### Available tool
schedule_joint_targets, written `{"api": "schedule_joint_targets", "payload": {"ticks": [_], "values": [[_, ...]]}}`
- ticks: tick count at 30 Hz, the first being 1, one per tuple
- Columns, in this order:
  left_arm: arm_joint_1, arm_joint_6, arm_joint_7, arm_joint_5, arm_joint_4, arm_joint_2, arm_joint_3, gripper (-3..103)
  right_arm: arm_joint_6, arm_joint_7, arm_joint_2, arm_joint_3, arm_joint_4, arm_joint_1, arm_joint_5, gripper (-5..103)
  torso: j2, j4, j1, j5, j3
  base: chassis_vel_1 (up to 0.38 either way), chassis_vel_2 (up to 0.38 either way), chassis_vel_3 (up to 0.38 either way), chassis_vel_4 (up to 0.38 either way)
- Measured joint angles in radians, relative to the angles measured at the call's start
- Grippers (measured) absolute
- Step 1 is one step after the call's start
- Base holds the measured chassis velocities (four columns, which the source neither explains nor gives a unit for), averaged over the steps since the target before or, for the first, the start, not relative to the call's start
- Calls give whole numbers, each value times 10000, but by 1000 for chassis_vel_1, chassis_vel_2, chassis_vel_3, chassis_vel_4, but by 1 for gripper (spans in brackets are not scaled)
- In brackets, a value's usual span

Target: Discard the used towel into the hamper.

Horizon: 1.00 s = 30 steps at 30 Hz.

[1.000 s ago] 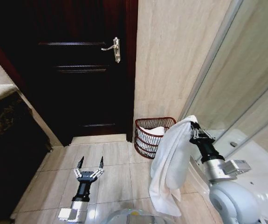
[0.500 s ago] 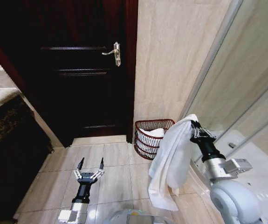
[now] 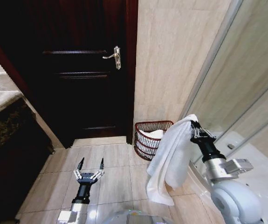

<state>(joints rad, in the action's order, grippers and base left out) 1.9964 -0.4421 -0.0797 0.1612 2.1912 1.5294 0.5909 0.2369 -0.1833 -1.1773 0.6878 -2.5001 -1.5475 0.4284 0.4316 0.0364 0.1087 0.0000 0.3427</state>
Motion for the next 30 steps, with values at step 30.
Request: {"api": "schedule_joint_targets", "payload": {"ticks": [30], "values": [[273, -49, 460, -428, 103, -31, -222, 100, 458, -1169, 1968, -423, 381, 3245, 2399, 2, 462, 0, 184, 2, 289, -34, 40, 35, -37]]}}
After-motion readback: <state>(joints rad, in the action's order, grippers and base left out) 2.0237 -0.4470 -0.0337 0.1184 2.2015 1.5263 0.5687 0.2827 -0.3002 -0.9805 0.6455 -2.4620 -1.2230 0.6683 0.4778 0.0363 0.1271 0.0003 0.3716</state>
